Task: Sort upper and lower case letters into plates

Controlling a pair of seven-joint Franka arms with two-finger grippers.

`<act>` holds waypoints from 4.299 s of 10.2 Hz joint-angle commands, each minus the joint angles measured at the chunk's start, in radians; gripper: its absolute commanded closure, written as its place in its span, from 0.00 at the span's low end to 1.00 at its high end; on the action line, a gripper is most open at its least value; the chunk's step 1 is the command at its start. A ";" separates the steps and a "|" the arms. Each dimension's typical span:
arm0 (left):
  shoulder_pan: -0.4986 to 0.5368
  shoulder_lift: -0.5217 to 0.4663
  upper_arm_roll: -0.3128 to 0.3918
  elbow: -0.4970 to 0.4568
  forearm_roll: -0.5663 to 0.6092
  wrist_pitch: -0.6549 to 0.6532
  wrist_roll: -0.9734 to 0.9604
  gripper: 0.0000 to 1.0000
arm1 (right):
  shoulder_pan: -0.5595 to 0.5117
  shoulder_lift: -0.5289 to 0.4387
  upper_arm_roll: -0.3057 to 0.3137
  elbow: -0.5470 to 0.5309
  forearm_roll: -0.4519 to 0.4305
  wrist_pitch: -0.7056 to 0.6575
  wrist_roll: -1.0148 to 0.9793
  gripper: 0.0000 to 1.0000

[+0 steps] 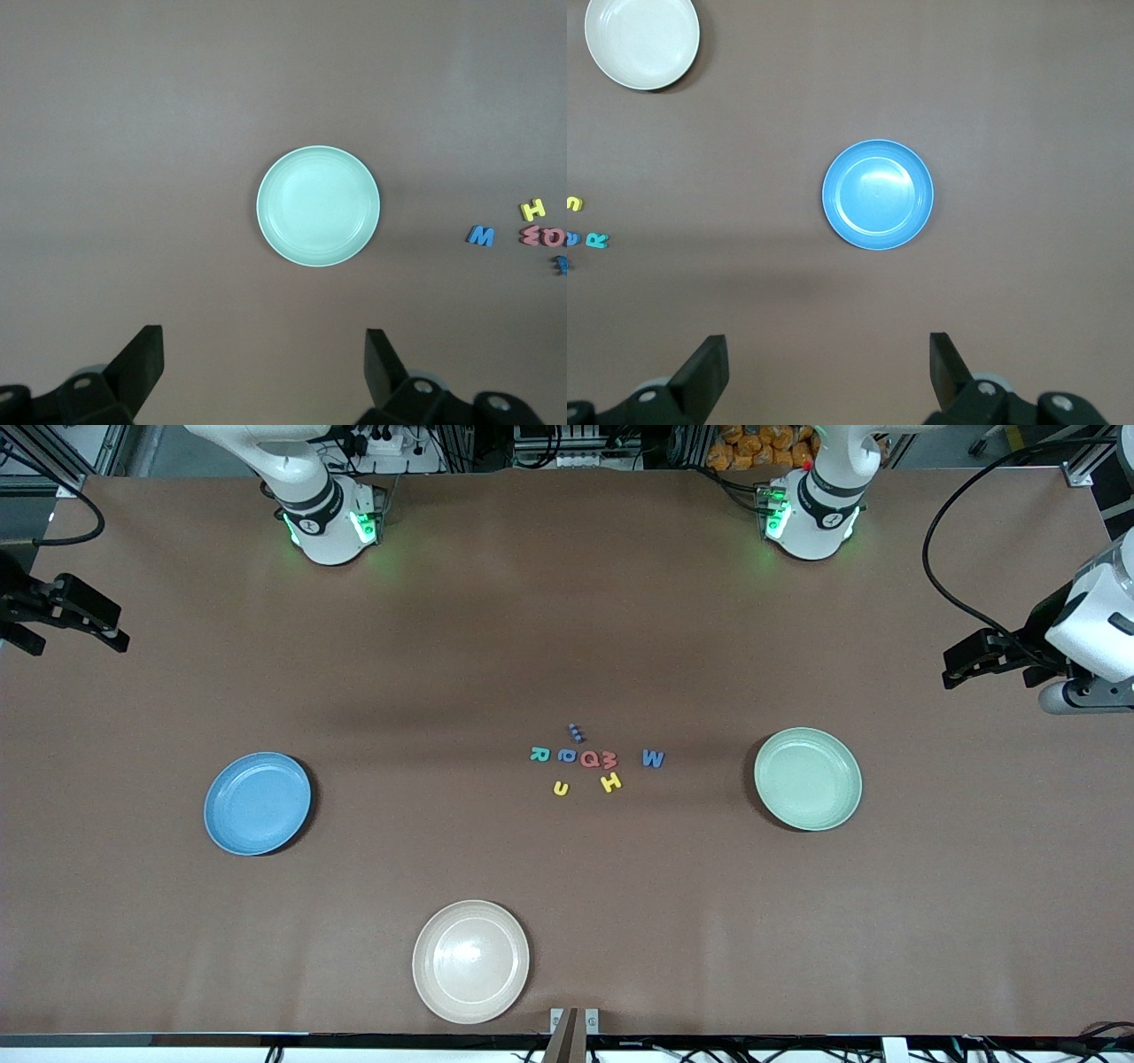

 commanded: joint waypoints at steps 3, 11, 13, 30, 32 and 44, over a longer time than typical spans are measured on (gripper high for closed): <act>-0.005 -0.005 0.006 0.002 -0.017 -0.007 0.010 0.00 | -0.016 0.005 0.011 0.015 0.002 -0.014 -0.014 0.00; -0.014 0.019 -0.099 -0.006 -0.031 -0.009 0.010 0.00 | -0.018 0.028 0.011 0.000 0.007 -0.015 -0.014 0.00; -0.025 0.056 -0.141 -0.035 -0.035 -0.011 -0.034 0.00 | -0.022 0.052 0.011 -0.003 0.009 -0.014 -0.014 0.00; -0.366 0.501 -0.210 -0.322 0.116 0.799 -0.127 0.00 | -0.016 0.247 0.013 -0.016 0.016 0.064 -0.013 0.00; -0.350 0.536 -0.208 -0.320 0.116 0.824 -0.128 0.00 | 0.004 0.258 0.013 -0.016 0.015 0.072 -0.013 0.00; -0.341 0.610 -0.193 -0.309 0.153 0.908 -0.234 0.27 | 0.030 0.267 0.013 -0.037 0.016 0.081 -0.011 0.00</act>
